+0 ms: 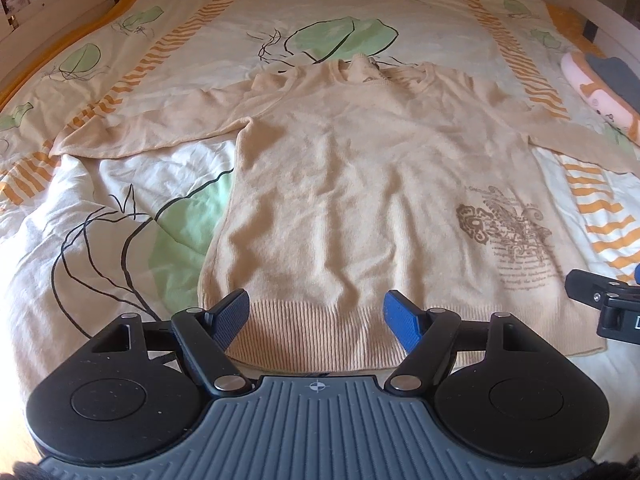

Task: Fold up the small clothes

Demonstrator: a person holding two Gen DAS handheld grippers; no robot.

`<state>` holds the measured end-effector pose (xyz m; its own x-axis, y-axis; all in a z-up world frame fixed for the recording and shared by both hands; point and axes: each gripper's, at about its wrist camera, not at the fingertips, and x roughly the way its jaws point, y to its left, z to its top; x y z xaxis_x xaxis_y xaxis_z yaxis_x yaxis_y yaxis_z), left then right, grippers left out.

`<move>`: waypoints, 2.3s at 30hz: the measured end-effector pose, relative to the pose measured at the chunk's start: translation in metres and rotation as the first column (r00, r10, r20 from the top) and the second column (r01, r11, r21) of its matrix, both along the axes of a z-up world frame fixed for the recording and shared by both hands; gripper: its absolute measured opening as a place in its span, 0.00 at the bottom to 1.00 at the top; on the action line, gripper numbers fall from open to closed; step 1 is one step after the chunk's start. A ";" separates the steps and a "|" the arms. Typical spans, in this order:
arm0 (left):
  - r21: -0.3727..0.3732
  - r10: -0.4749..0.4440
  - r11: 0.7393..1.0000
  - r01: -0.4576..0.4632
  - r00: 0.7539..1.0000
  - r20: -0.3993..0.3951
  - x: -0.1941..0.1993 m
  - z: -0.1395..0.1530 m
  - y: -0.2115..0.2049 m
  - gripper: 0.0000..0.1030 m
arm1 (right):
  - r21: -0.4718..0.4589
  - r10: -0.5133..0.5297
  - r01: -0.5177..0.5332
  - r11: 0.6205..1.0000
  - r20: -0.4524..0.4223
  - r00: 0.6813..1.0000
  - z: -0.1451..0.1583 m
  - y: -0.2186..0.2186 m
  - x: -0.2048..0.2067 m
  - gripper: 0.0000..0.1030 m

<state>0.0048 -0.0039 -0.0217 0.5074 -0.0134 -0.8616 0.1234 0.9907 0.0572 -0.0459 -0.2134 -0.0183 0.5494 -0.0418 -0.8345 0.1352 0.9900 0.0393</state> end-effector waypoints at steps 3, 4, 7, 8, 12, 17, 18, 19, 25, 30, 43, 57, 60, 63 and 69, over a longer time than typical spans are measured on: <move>0.008 0.003 1.000 -0.003 1.000 -0.008 0.000 -0.002 0.000 0.71 | 0.002 0.003 -0.003 1.000 -0.023 1.000 -0.003 0.000 0.002 0.99; 0.010 0.004 1.000 -0.004 1.000 -0.013 0.001 -0.002 0.000 0.71 | 0.003 0.005 -0.005 1.000 -0.030 1.000 -0.004 0.001 0.002 0.99; 0.003 0.005 1.000 -0.005 0.999 -0.035 0.001 -0.006 0.002 0.71 | 0.010 0.007 -0.006 1.000 -0.038 0.999 -0.006 0.001 0.002 0.99; -0.001 0.006 1.000 -0.006 0.999 -0.044 0.001 -0.008 0.002 0.71 | 0.011 0.008 -0.008 1.000 -0.039 0.999 -0.006 0.001 0.001 0.99; -0.002 0.000 1.000 0.000 0.997 -0.074 0.001 -0.013 0.001 0.71 | 0.014 0.014 -0.014 1.000 -0.042 0.999 -0.006 0.001 0.001 0.99; -0.004 -0.007 1.000 0.007 0.996 -0.085 -0.001 -0.015 0.001 0.71 | 0.018 0.017 -0.017 1.000 -0.046 0.999 -0.007 0.002 0.002 0.99; -0.004 -0.007 1.000 0.006 0.996 -0.086 -0.001 -0.015 0.001 0.71 | 0.019 0.018 -0.017 1.000 -0.047 0.999 -0.008 0.002 0.002 0.99; -0.005 -0.007 1.000 0.007 0.996 -0.088 -0.001 -0.015 0.001 0.71 | 0.019 0.019 -0.018 1.000 -0.048 0.999 -0.008 0.002 0.002 0.99; -0.004 -0.011 1.000 0.011 0.996 -0.088 0.000 -0.016 0.001 0.71 | 0.022 0.020 -0.019 1.000 -0.049 0.999 -0.008 0.002 0.003 0.99; 0.000 -0.008 1.000 0.008 0.997 -0.071 0.000 -0.014 0.001 0.71 | 0.022 0.014 -0.013 1.000 -0.043 0.999 -0.008 0.003 0.002 0.99; -0.020 -0.003 1.000 0.002 0.999 -0.042 -0.001 -0.009 0.006 0.63 | 0.067 0.007 -0.005 0.998 -0.031 0.999 -0.006 -0.003 -0.002 0.99; -0.109 -0.008 0.994 0.004 0.999 -0.035 0.011 -0.009 0.010 0.47 | 0.160 0.044 -0.036 0.986 -0.051 0.998 -0.017 -0.011 0.004 0.73; -0.088 -0.031 0.996 0.031 1.000 0.001 0.021 -0.006 0.007 0.47 | 0.125 0.085 -0.081 0.989 -0.032 0.996 -0.018 -0.011 0.015 0.67; -0.051 -0.058 0.997 0.061 0.997 0.059 0.040 0.001 0.004 0.47 | 0.077 0.125 -0.126 0.989 0.024 0.992 -0.015 -0.015 0.033 0.51; 0.006 -0.061 0.998 0.061 0.981 0.187 0.109 0.004 0.001 0.47 | 0.011 0.210 -0.214 0.977 0.148 0.966 -0.006 -0.033 0.090 0.49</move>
<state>0.1140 -0.0033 -0.0173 0.6577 -0.0489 -0.7517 0.1706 0.9816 0.0854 0.0441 -0.2462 -0.0247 0.6587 0.1097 -0.7444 -0.0866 0.9938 0.0697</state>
